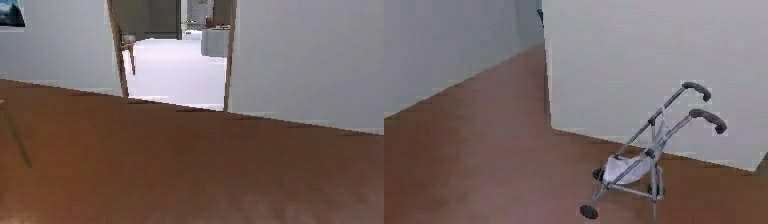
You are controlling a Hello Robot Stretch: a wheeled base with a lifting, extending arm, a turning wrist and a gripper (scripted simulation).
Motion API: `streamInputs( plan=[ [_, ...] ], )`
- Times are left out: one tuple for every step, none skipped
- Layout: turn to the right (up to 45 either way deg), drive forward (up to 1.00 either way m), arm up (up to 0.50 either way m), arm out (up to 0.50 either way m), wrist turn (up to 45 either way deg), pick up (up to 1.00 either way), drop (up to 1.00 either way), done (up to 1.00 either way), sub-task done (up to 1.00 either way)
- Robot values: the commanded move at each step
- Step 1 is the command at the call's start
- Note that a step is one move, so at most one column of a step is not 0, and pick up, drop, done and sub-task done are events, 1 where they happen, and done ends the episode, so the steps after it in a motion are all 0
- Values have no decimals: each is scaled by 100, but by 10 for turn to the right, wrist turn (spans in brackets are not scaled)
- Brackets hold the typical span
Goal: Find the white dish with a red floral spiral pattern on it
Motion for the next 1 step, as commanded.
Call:
streamInputs(
  plan=[
    [0,100,0,0,0,0,0,0,0]
  ],
)
